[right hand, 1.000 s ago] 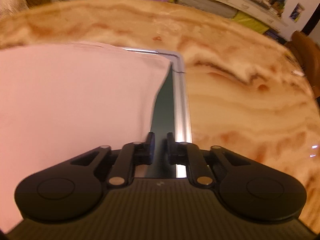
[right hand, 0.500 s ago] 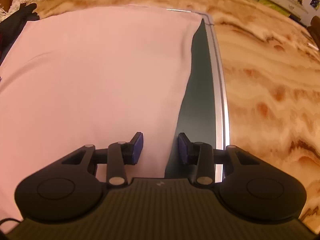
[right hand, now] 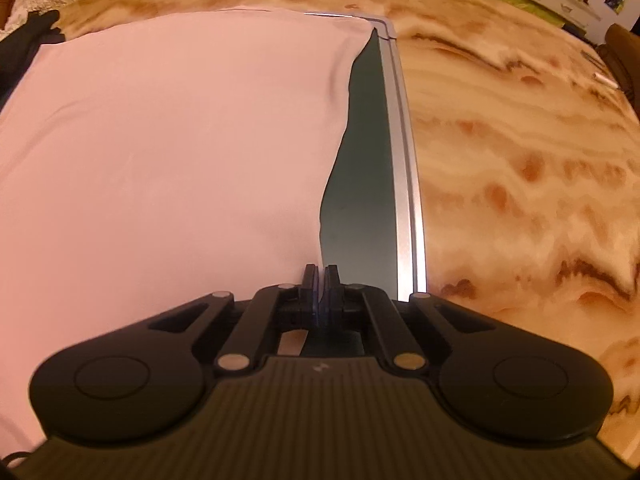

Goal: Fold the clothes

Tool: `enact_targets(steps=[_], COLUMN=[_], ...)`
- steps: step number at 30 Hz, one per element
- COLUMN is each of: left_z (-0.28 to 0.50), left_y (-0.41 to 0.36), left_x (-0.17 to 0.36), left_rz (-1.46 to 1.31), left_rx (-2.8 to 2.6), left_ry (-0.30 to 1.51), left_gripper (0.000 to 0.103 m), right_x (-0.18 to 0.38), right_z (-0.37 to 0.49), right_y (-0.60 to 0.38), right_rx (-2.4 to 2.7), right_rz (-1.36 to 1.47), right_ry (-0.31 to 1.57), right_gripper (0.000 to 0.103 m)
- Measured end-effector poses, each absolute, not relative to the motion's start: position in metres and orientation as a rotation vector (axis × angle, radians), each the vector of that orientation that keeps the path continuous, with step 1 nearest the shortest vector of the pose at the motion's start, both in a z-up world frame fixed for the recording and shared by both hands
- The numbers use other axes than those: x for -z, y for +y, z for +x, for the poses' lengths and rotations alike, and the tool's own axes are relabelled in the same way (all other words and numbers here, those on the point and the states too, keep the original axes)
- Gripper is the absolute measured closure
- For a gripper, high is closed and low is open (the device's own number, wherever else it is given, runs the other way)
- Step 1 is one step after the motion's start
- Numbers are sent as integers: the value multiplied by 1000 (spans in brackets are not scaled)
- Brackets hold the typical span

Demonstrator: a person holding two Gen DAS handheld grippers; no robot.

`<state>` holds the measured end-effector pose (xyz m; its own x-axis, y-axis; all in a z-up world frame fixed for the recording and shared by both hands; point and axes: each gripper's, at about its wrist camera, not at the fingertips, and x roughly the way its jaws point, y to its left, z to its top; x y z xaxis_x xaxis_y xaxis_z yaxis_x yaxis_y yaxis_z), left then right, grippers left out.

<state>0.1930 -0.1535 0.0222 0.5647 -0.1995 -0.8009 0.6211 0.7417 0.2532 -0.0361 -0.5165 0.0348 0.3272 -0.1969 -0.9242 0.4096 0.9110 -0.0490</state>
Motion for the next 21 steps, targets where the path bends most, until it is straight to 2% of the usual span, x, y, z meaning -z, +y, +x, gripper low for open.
enact_targets(steps=[2, 4, 10, 16, 21], left_z=[193, 192, 170, 170, 181], left_y=[-154, -154, -189, -190, -170], left_x=[-23, -26, -34, -18, -18], left_rz=[568, 550, 596, 656, 628], left_rx=[511, 515, 664, 654, 627], left_ry=[839, 836, 748, 754, 774], left_gripper=[50, 51, 51, 50, 48], right_x=[-36, -38, -57, -37, -36], right_z=[-34, -34, -18, 21, -1], right_y=[-513, -510, -480, -441, -475], right_rx=[446, 486, 312, 153, 226], right_rz=[174, 149, 163, 58, 143], right_ry=[1186, 1182, 1037, 1082, 1091], right_gripper=[70, 63, 63, 62, 55])
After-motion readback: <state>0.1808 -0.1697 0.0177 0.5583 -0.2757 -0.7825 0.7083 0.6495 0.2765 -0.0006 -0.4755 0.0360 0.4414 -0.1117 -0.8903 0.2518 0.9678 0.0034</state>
